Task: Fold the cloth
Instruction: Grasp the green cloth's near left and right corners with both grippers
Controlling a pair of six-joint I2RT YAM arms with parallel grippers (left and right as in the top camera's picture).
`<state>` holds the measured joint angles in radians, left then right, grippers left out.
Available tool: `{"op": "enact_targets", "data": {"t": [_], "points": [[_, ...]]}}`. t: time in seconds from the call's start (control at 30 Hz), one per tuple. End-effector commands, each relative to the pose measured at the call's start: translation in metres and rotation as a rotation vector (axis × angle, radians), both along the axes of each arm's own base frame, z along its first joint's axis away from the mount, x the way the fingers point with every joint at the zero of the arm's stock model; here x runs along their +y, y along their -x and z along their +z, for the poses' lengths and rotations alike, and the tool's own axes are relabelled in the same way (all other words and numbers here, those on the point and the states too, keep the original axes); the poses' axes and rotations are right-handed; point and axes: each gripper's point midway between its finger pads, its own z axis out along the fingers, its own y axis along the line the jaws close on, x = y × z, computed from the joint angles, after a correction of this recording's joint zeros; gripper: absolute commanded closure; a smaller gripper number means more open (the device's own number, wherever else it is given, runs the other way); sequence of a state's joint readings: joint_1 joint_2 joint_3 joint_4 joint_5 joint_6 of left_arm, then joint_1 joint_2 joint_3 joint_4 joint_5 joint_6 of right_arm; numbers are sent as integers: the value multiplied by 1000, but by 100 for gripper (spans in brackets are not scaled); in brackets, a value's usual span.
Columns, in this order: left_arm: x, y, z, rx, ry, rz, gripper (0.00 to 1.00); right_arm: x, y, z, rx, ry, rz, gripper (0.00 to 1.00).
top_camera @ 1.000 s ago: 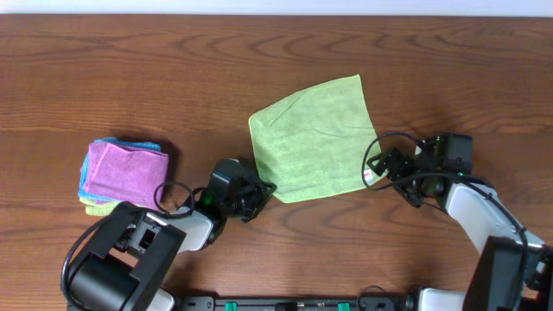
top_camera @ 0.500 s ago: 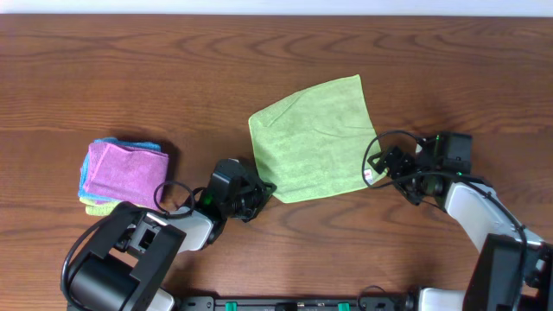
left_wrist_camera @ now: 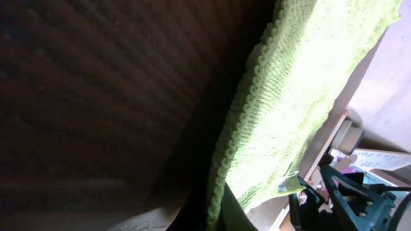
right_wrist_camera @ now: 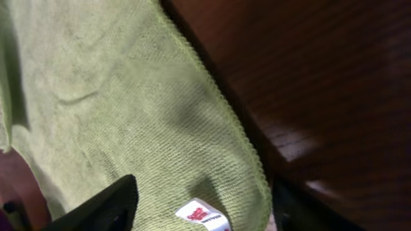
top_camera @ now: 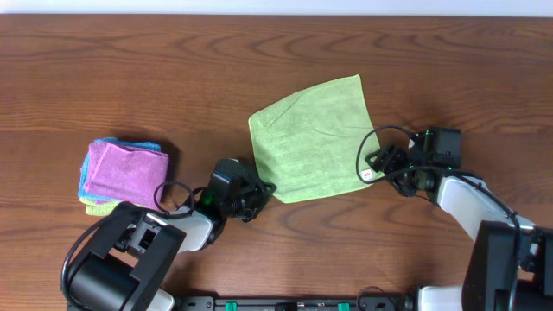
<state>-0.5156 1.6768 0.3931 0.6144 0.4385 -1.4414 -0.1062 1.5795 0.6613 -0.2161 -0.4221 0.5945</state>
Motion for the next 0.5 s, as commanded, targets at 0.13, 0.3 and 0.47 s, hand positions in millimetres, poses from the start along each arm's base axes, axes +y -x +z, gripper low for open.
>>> {"op": "enact_targets", "data": {"t": [0.13, 0.3, 0.47], "points": [[7, 11, -16, 52, -34, 7, 94, -3, 19, -25, 97, 43, -16, 78], [7, 11, -16, 52, -33, 5, 94, -5, 19, -26, 99, 54, -21, 98], [3, 16, -14, 50, -14, -44, 94, 0, 31, -28, 148, 29, -10, 99]]}}
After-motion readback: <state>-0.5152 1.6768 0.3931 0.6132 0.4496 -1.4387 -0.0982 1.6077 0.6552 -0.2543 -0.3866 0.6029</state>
